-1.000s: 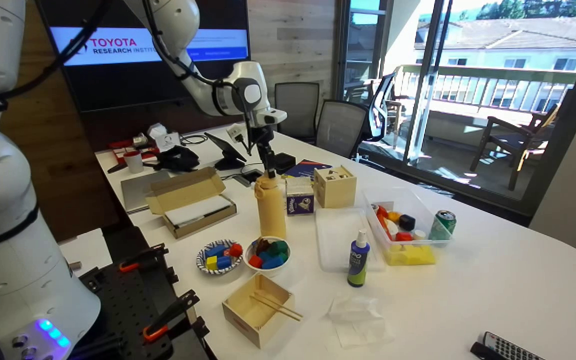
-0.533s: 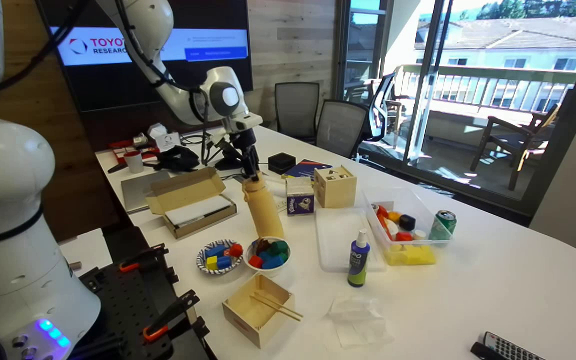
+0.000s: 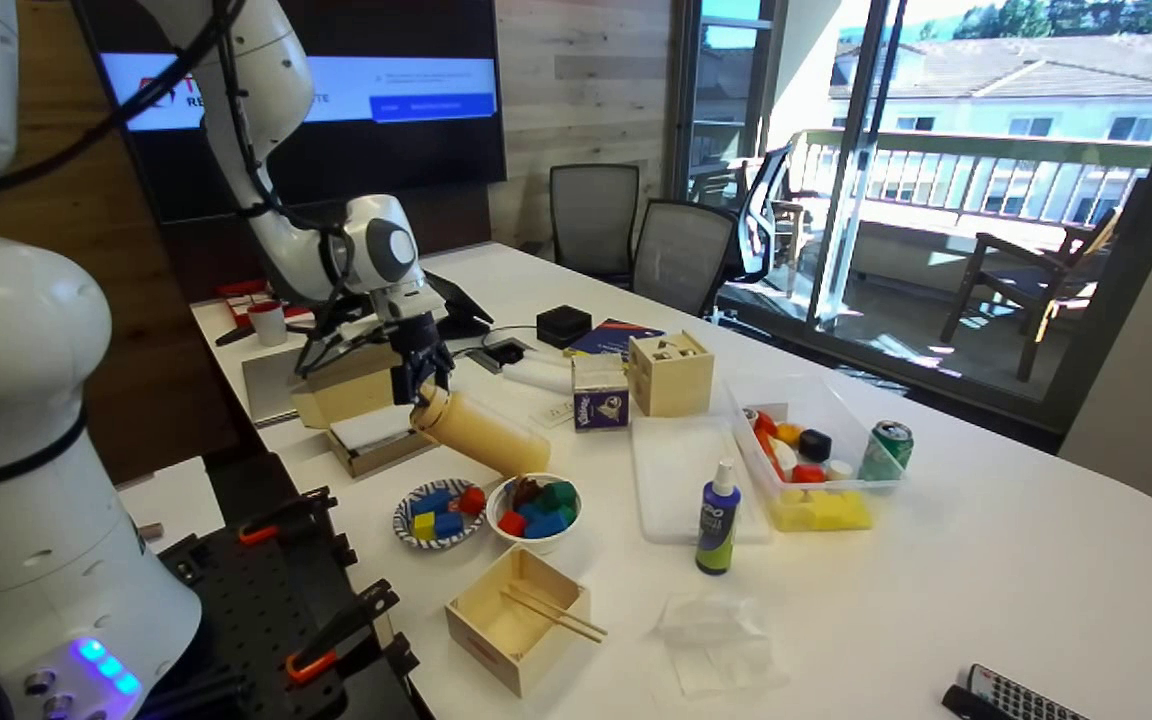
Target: Move the beige bottle forward
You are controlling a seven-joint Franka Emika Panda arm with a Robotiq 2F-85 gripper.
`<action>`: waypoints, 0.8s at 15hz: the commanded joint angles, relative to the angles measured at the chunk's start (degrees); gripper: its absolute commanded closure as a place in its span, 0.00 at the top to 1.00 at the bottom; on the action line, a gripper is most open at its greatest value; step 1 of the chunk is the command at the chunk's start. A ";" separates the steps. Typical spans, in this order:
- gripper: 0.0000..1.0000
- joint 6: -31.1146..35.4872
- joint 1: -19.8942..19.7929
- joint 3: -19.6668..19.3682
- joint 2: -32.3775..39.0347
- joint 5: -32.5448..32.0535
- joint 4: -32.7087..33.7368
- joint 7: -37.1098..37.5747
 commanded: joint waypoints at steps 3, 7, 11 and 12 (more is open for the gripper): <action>0.55 1.24 -2.29 2.76 1.40 -1.69 -1.84 4.90; 0.52 -6.24 -9.61 3.74 -4.13 -0.15 1.05 -5.55; 0.44 -12.97 -19.31 6.13 -5.86 0.58 9.28 -15.24; 0.42 -13.45 -20.99 6.45 -5.23 0.83 11.16 -16.92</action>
